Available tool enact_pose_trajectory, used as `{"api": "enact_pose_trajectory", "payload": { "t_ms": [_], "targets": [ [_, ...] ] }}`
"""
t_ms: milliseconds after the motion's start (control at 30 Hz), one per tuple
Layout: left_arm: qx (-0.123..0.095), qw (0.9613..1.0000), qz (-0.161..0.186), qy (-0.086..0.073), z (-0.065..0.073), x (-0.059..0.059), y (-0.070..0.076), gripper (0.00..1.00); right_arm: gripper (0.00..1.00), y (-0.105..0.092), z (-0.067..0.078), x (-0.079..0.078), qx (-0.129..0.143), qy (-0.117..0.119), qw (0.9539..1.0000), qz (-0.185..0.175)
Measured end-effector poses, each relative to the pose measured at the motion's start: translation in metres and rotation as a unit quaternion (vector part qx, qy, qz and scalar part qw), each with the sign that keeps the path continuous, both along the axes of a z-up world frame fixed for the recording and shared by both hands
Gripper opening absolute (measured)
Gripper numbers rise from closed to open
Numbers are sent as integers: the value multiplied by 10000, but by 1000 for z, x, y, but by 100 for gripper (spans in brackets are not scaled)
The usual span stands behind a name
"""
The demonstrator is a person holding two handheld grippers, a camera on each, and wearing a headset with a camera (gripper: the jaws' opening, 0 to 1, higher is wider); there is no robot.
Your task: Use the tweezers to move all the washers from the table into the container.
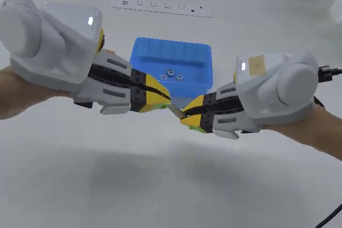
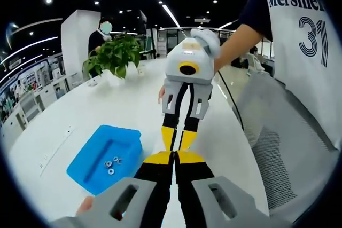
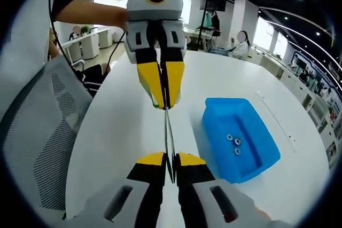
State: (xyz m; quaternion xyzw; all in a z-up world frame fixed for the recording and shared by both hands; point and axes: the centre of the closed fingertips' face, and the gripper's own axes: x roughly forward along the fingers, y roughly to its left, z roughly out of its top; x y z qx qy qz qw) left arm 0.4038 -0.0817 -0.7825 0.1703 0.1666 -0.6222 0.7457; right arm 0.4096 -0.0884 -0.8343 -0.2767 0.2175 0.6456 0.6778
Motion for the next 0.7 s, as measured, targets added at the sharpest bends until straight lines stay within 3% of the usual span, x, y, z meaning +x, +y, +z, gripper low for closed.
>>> {"api": "enact_pose_trajectory", "payload": {
  "t_ms": [233,433,500,700],
  "targets": [
    [353,9986,192,356,-40,4,11,5,9,0,-28,5,-559,-21,9984,53],
    [690,9964,211,447,-65,4,12,5,9,-2,-44,7,-963,-32,9953,47],
    [835,9955,205,407,-73,5,15,5,9,-1,-46,7,-998,-52,9950,70],
    [986,9936,248,488,-86,6,17,6,9,-2,-50,8,-1039,36,9946,17]
  ]
}}
